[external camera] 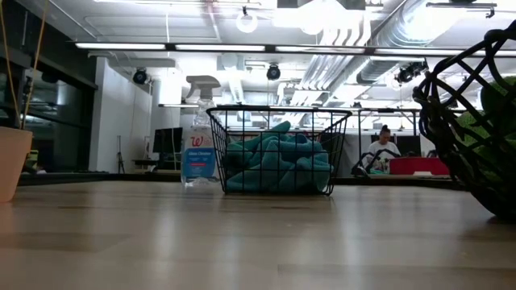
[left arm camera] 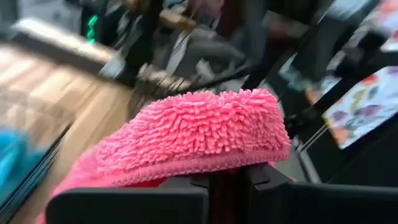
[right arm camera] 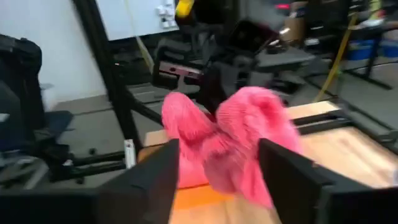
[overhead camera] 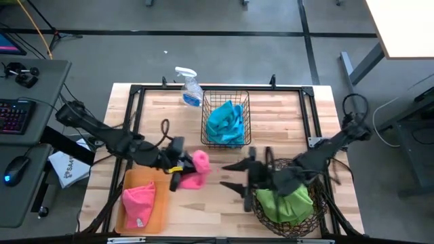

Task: Sort microfiber towel by color & place in baskets
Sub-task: Put the pink towel into the orange bin

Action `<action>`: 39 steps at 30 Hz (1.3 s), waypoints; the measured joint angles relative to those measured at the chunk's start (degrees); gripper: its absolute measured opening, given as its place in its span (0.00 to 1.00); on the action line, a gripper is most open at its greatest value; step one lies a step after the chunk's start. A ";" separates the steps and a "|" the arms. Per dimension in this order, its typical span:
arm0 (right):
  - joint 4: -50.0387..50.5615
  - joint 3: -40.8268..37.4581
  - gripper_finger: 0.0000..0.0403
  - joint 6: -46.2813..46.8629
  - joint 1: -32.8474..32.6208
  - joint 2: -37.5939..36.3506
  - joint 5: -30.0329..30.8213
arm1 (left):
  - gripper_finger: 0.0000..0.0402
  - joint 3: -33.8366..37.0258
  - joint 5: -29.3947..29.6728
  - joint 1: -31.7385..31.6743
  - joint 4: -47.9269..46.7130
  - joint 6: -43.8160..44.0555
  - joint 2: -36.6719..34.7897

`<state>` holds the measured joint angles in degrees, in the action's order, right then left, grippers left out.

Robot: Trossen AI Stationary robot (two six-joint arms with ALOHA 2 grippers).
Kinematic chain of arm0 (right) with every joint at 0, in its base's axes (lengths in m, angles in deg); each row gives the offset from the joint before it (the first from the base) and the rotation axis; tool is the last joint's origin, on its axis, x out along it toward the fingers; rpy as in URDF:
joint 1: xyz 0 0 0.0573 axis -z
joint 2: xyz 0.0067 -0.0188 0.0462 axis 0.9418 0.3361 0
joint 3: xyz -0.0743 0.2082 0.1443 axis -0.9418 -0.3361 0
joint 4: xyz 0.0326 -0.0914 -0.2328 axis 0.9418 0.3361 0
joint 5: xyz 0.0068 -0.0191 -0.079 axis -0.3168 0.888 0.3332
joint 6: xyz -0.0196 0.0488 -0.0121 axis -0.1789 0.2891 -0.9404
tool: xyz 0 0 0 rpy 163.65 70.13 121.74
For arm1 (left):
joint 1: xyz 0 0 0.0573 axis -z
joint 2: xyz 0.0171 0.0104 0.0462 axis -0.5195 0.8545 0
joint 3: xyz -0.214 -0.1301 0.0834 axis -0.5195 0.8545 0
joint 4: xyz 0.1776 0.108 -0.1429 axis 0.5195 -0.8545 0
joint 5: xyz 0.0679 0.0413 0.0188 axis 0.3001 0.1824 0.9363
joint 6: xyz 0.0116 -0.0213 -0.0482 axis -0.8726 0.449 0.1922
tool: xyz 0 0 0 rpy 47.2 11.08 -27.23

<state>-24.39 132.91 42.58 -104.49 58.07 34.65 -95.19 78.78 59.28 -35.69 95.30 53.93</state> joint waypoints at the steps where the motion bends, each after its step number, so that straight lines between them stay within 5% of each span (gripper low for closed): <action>1: 1.65 0.04 0.53 0.00 -0.48 -0.82 1.44 | 0.02 -0.01 0.67 0.48 -4.02 2.00 -1.42; 7: 10.56 -0.09 0.72 3.45 -2.89 -3.66 6.60 | 0.01 -0.14 -1.24 6.84 -27.78 19.48 -7.25; 18: 29.32 -1.45 0.74 21.26 -3.53 -3.76 10.15 | 0.00 0.11 -5.12 25.64 -51.33 48.16 -0.45; 28: 30.18 -3.24 0.74 22.72 -3.37 -3.73 10.45 | 0.00 0.13 -11.34 29.44 -50.70 45.64 15.05; 39: 30.67 -3.24 0.74 22.72 -3.39 -3.73 10.01 | 0.00 2.83 -21.53 26.21 -43.37 31.16 22.87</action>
<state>6.28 129.67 65.29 -107.88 54.33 44.66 -92.36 57.25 85.49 -79.06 126.46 76.80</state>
